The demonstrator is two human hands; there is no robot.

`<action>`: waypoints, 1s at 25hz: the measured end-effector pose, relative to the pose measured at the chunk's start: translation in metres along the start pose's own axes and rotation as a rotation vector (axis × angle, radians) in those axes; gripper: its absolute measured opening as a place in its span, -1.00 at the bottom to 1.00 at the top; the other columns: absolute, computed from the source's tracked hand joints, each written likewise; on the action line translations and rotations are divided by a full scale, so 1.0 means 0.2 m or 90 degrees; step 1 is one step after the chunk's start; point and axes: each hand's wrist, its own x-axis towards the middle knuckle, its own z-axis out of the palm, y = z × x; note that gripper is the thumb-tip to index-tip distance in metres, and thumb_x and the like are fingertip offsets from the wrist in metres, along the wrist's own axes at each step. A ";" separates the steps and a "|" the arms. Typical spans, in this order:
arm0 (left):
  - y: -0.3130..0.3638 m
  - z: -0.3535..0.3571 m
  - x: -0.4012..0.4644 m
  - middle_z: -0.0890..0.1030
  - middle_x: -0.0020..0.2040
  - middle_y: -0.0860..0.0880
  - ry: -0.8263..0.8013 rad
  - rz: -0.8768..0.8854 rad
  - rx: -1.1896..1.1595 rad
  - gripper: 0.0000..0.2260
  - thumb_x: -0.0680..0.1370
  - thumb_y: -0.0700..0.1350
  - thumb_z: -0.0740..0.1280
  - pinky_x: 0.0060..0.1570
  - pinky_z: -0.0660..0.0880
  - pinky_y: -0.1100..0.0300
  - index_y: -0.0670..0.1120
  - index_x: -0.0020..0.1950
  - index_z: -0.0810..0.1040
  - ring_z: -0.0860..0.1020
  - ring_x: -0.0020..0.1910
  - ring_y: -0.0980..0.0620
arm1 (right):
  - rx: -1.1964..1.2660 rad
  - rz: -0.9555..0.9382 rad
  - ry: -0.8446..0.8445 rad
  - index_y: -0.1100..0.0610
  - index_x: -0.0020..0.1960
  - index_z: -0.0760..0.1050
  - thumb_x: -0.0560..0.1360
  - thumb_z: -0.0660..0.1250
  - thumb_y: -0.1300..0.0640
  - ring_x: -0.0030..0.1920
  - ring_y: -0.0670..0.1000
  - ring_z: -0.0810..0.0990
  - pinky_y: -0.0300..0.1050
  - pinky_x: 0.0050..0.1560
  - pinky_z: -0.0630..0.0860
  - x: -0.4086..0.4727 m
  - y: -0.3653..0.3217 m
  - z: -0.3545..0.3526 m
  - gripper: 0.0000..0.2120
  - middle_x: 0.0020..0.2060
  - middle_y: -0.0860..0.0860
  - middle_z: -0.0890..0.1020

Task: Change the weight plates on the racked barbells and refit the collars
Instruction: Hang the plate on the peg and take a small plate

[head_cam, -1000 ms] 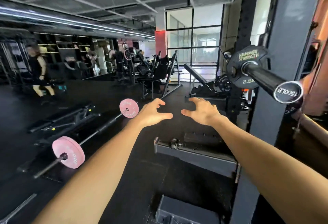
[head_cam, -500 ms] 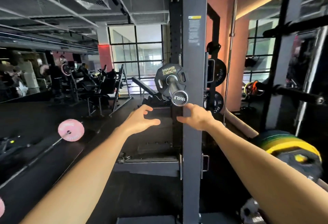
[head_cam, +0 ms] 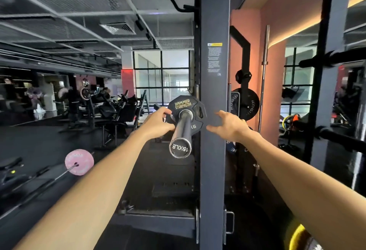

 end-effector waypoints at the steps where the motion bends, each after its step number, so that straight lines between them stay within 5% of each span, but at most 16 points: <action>1: 0.00 0.01 0.05 0.44 0.35 0.00 0.002 -0.005 0.001 -0.50 0.44 -0.10 0.42 0.06 0.36 0.19 0.06 0.36 0.39 0.47 0.16 0.05 | -0.001 0.000 0.002 0.00 0.47 0.24 0.48 0.27 -0.25 0.37 0.13 0.41 0.14 0.35 0.25 0.05 0.01 0.01 -0.35 0.40 0.05 0.41; 8: -0.20 0.14 0.45 0.48 0.31 -0.10 0.053 -0.073 -0.005 -0.42 0.46 -0.08 0.42 0.07 0.38 0.14 -0.06 0.43 0.27 0.46 0.12 -0.04 | 0.038 0.032 -0.015 0.11 0.44 0.27 0.50 0.27 -0.20 0.29 0.16 0.47 0.12 0.28 0.42 0.50 0.07 0.21 -0.37 0.33 0.11 0.47; 12: -0.33 0.24 0.68 0.52 0.24 -0.13 0.095 -0.114 -0.005 -0.46 0.49 -0.09 0.40 0.06 0.38 0.13 -0.14 0.40 0.28 0.46 0.24 -0.12 | 0.056 0.063 0.004 0.18 0.25 0.36 0.52 0.25 -0.10 0.15 0.21 0.52 0.07 0.13 0.49 0.75 0.08 0.38 -0.56 0.16 0.16 0.54; 21: -0.42 0.47 0.94 0.56 0.12 -0.21 0.155 -0.179 -0.036 -0.72 0.54 -0.13 0.29 0.05 0.52 -0.04 -0.15 0.21 0.37 0.53 0.09 -0.26 | 0.102 0.138 0.013 0.17 0.05 0.22 0.58 0.18 0.14 0.10 0.26 0.52 -0.07 -0.08 0.35 1.04 0.14 0.59 -0.84 0.13 0.22 0.54; 25: -0.41 0.43 0.90 0.59 0.01 -0.13 0.156 -0.196 -0.034 -0.73 0.39 -0.08 0.28 -0.07 0.61 -0.11 0.02 0.08 0.41 0.58 -0.07 -0.23 | 0.106 0.145 -0.007 0.16 0.03 0.22 0.54 0.21 0.15 -0.01 0.22 0.50 -0.10 -0.10 0.35 0.99 0.12 0.54 -0.82 -0.09 0.10 0.47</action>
